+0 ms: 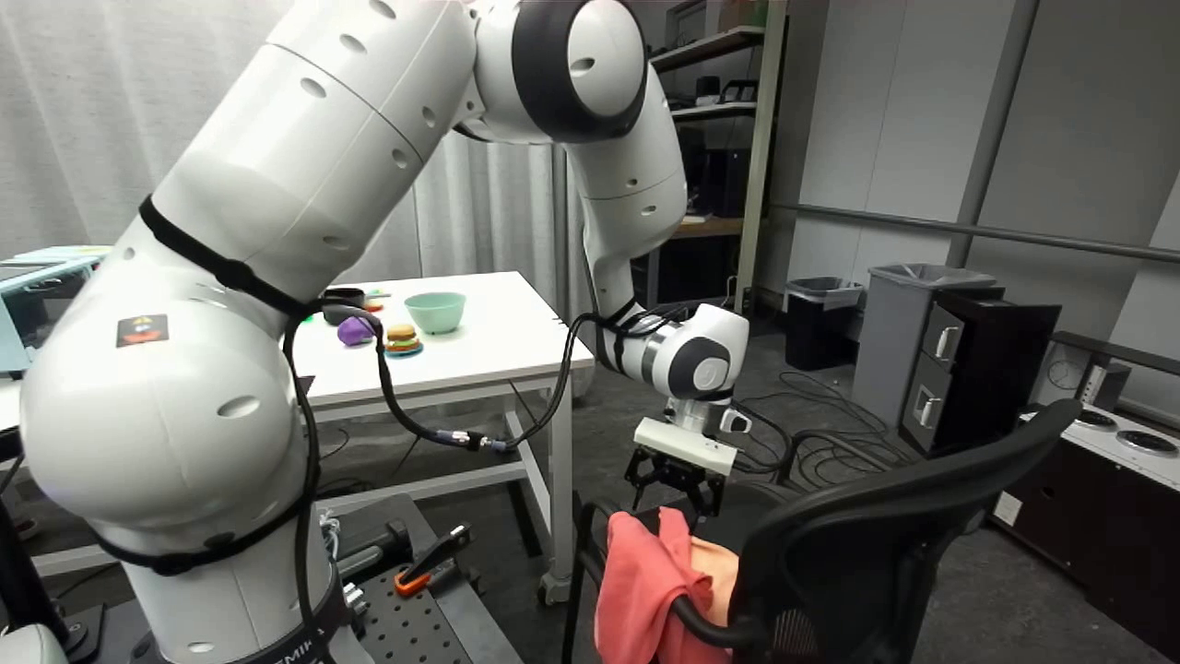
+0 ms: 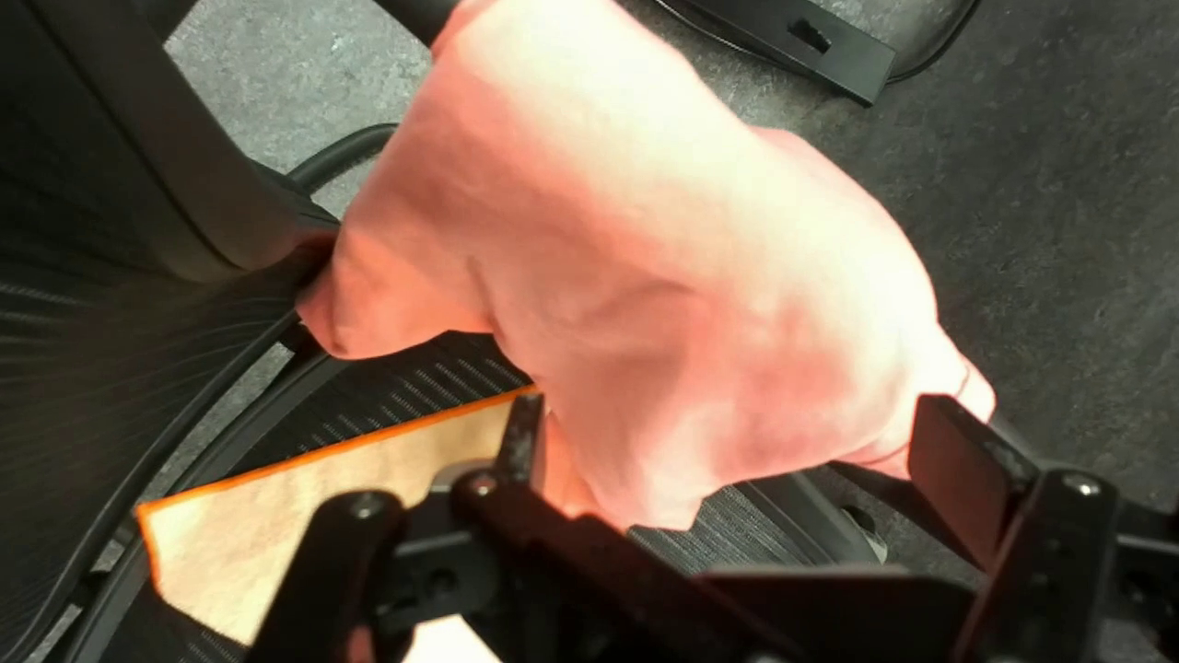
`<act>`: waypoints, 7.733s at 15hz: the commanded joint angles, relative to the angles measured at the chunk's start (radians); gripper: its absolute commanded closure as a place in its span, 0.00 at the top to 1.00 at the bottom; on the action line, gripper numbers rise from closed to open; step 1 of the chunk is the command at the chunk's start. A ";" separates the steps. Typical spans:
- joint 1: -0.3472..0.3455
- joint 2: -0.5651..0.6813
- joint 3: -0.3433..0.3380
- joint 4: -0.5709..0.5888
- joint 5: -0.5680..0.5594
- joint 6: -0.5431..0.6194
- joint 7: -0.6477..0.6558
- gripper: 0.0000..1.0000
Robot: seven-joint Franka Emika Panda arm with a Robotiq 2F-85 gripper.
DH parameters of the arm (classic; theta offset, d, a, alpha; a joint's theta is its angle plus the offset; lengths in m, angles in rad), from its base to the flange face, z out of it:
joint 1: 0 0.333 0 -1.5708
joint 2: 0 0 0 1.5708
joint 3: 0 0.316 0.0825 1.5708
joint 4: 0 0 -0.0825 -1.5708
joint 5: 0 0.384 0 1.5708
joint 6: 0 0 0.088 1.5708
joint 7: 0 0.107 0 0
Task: Put the orange cloth on the chair head rest
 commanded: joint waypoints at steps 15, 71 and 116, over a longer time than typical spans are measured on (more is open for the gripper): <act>-0.069 0.123 0.055 0.124 -0.003 -0.047 0.018 0.26; -0.439 -1.134 0.065 -0.432 0.643 0.609 -0.260 0.00; -0.136 -1.073 -0.458 -0.309 0.425 0.051 -0.106 1.00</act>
